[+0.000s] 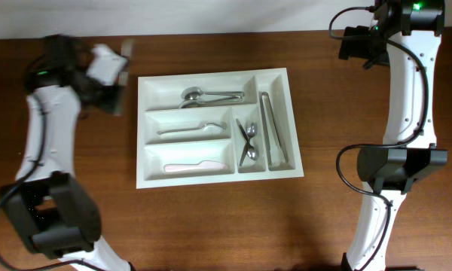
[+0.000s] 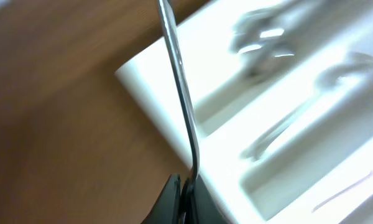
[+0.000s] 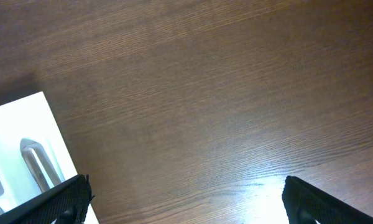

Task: Pack container
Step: 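Carry the fork into the tray's second compartment and release it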

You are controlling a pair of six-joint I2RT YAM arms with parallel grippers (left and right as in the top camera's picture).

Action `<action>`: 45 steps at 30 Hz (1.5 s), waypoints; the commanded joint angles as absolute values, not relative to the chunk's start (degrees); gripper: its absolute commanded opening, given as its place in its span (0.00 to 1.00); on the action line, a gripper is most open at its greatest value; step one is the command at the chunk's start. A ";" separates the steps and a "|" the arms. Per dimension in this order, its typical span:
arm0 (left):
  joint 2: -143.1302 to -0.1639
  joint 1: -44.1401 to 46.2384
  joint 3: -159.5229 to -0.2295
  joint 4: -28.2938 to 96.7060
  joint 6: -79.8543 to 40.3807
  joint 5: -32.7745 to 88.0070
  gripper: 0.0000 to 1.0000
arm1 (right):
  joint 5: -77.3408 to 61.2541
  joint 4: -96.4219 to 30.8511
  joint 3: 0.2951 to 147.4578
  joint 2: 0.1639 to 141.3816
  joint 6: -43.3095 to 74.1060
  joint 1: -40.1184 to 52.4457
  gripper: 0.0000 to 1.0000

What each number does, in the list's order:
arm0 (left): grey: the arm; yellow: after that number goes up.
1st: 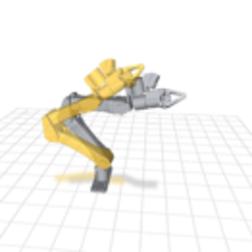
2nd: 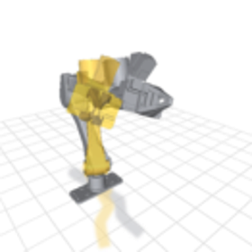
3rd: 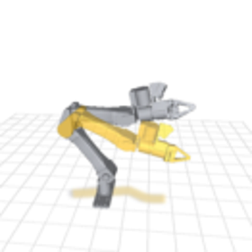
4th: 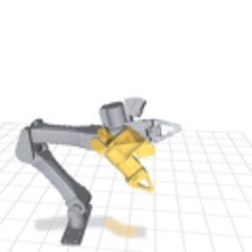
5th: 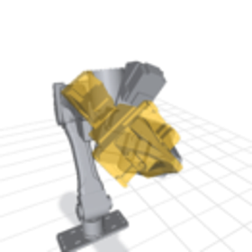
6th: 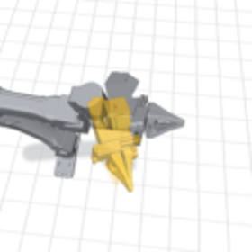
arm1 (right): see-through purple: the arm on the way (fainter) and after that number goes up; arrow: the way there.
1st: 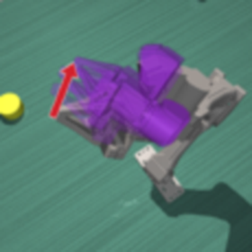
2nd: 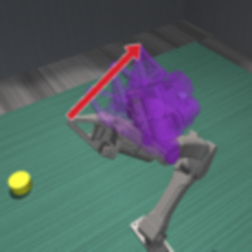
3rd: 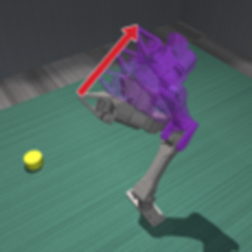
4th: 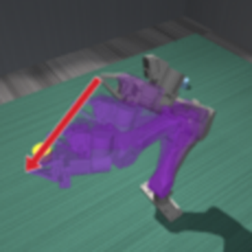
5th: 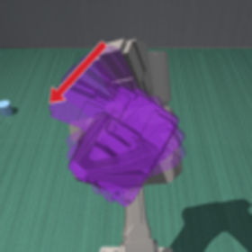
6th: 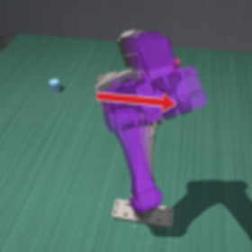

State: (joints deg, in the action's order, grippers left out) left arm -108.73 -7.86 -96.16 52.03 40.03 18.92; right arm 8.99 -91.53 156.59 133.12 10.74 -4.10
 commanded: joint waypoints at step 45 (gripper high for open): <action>-118.91 7.33 -103.72 60.07 62.19 15.11 0.99 | 9.69 -91.50 157.69 131.28 11.46 -4.21 0.99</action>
